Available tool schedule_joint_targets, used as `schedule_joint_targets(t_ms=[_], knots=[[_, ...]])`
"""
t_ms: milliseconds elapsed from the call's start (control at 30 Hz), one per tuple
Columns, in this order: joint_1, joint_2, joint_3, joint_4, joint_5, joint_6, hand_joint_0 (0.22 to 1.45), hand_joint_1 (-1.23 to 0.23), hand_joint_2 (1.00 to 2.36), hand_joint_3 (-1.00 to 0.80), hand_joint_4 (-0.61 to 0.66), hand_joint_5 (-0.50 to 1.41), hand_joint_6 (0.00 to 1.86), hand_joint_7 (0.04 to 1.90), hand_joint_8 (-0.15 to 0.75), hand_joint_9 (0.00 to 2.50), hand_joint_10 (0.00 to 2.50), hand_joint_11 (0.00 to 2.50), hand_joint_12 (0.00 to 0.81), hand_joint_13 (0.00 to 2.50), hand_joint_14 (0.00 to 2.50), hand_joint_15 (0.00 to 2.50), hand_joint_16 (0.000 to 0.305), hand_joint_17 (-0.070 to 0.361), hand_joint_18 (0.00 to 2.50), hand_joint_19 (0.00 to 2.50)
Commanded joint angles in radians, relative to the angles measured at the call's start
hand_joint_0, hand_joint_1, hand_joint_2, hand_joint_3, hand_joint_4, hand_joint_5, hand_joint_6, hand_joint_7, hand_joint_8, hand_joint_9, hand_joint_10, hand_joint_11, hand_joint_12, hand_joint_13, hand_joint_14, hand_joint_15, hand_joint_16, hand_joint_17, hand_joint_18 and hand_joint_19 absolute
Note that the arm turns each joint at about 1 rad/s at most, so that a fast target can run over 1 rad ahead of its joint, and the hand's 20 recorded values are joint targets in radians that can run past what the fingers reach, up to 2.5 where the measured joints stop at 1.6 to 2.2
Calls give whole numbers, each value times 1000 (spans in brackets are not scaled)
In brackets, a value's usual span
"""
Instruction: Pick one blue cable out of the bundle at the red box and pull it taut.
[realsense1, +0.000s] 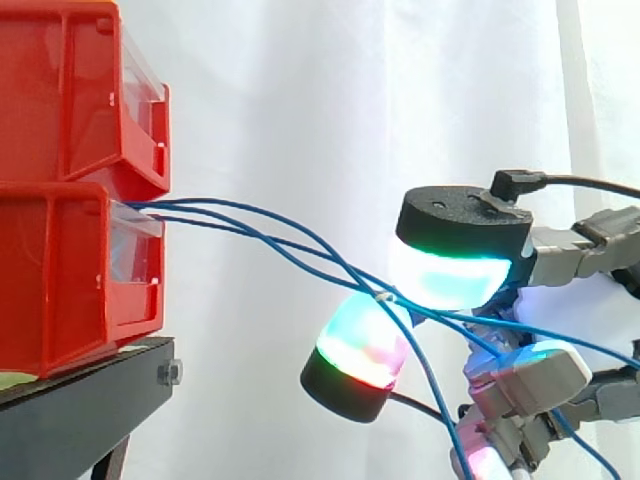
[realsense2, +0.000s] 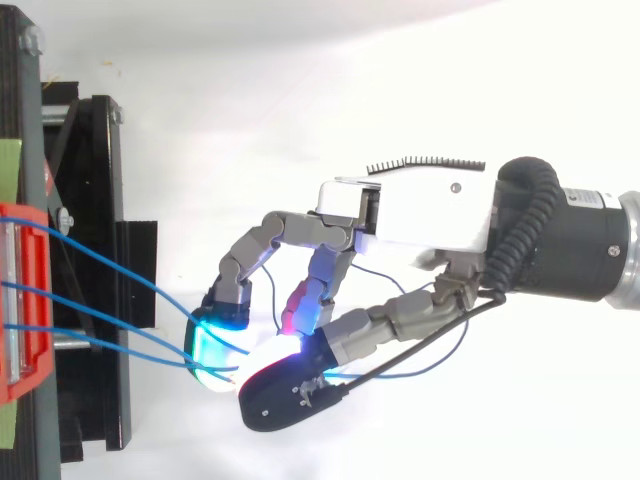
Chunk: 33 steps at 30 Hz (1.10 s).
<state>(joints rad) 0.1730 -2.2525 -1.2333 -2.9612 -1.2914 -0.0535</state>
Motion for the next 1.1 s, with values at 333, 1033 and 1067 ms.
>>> schedule_joint_targets(t_ms=[333, 1033, 1067], knots=[[-3, 24, 0, -22, 1, -6, 765, -890, 1015, -338, -122, -149, 978, 695, 394, 1337, 66, 1295, 384, 1139, 15, 517, 49, 110, 1017, 545], [-13, 47, 0, -64, 0, -55, 591, -729, 1010, -395, 34, -106, 909, 824, 409, 1437, 6, 1265, 412, 1172, 14, 519, 53, 120, 1043, 576], [-13, 47, 0, -64, 1, -55, 597, -741, 1011, -390, 34, -108, 913, 811, 409, 1433, 5, 1267, 410, 1173, 16, 520, 53, 119, 1043, 576]])
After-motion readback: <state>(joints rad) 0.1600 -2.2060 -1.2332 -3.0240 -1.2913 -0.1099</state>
